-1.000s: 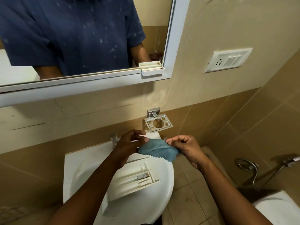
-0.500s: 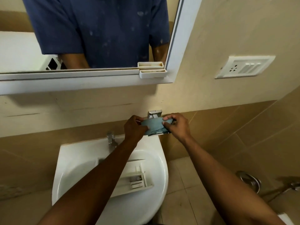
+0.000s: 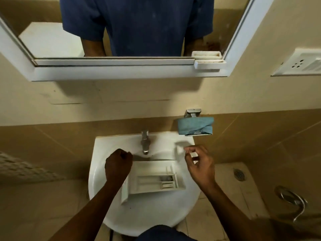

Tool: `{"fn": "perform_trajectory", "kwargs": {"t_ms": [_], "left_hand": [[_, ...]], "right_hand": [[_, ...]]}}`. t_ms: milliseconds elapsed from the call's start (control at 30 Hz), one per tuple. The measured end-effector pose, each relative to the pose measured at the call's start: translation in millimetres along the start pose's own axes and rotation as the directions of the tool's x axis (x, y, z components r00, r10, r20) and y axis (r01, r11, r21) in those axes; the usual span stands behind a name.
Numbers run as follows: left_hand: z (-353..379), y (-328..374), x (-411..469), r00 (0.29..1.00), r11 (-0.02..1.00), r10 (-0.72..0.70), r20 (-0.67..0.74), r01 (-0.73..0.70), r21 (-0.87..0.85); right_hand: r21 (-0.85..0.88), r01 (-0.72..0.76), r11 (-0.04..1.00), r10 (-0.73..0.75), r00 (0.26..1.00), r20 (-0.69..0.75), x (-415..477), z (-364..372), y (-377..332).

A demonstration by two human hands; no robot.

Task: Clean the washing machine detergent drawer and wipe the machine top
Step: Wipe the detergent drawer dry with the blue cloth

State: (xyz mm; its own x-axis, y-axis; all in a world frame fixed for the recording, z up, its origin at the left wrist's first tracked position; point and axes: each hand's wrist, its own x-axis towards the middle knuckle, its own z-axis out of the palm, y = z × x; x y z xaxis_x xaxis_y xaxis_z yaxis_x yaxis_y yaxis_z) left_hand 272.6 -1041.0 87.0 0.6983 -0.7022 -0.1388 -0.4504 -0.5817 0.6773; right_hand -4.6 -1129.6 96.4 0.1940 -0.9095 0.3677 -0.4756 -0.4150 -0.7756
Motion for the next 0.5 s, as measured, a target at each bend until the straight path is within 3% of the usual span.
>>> {"fn": "perform_trajectory", "kwargs": {"t_ms": [133,200,333,500], "left_hand": [[10,-31,5,0.954,0.955,-0.21,0.214,0.153,0.254],[10,-35,5,0.912,0.947,-0.265,0.312,0.186,0.262],[6,-38,-1,0.883,0.967,-0.255,0.395,0.231,0.109],[-2,-32,-6,0.892,0.985,-0.146,0.429,0.089,0.15]], "right_hand": [[-0.028,-0.069,0.997,0.072,0.99,0.121,-34,21,5],[-0.037,-0.107,0.994,0.111,0.984,0.137,-44,26,4],[-0.097,-0.173,0.98,0.188,0.966,0.175,-64,28,-7],[-0.111,-0.247,0.963,0.26,0.957,0.127,-78,28,-24]]}}
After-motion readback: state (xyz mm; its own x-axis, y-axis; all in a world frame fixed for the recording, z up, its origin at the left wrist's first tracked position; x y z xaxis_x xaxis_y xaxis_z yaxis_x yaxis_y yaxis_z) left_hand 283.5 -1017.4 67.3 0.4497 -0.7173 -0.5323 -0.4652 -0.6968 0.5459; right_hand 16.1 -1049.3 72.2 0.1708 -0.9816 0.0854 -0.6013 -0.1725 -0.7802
